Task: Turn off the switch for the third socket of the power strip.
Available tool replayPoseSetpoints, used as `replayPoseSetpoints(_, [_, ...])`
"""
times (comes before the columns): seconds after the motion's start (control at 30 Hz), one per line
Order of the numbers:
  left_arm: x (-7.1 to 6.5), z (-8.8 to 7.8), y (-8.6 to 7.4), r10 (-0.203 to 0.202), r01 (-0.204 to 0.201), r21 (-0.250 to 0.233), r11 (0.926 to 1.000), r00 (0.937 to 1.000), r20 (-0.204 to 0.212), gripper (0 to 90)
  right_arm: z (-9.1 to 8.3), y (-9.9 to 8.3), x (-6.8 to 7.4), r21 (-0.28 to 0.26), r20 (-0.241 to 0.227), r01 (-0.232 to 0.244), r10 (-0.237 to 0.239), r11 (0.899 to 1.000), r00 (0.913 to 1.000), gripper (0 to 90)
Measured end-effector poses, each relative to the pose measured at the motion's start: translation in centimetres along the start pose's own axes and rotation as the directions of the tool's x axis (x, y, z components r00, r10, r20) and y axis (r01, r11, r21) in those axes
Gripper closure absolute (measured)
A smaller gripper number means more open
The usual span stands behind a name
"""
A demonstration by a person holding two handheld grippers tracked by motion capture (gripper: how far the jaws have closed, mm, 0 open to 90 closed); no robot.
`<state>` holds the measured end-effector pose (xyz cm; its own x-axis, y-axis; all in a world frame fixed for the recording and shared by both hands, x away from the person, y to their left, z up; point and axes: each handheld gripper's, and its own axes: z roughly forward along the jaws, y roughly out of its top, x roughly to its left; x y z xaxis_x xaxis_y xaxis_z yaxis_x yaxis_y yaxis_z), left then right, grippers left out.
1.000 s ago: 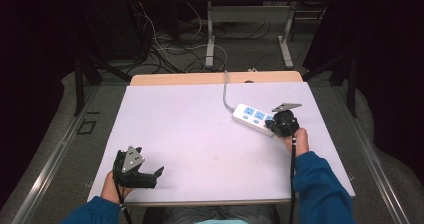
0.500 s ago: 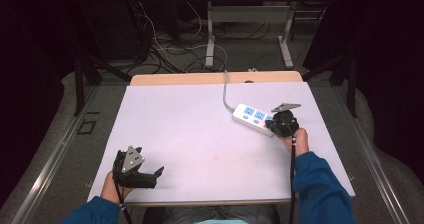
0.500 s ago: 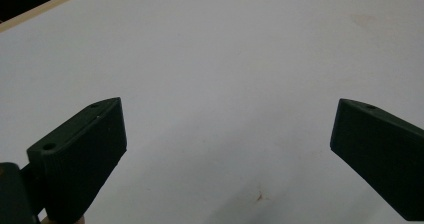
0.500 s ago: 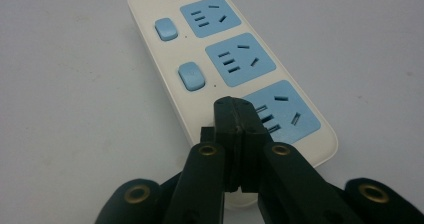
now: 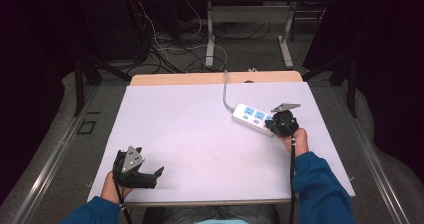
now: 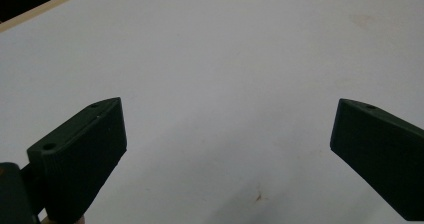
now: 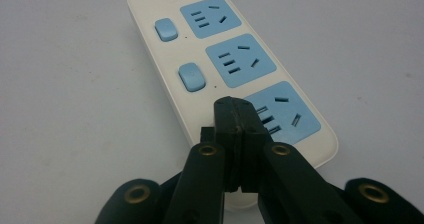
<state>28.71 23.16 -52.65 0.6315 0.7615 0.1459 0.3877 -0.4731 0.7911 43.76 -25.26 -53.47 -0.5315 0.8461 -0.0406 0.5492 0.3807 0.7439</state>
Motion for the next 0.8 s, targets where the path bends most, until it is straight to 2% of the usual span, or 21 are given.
replayPoseSetpoints(0.8, [0.08,-0.01,0.04,0.010,-0.010,-0.002,1.0000,0.9999,-0.007,1.5,0.03,0.09,0.19,0.003,0.010,-0.004,0.004,1.000,0.9999,90.0])
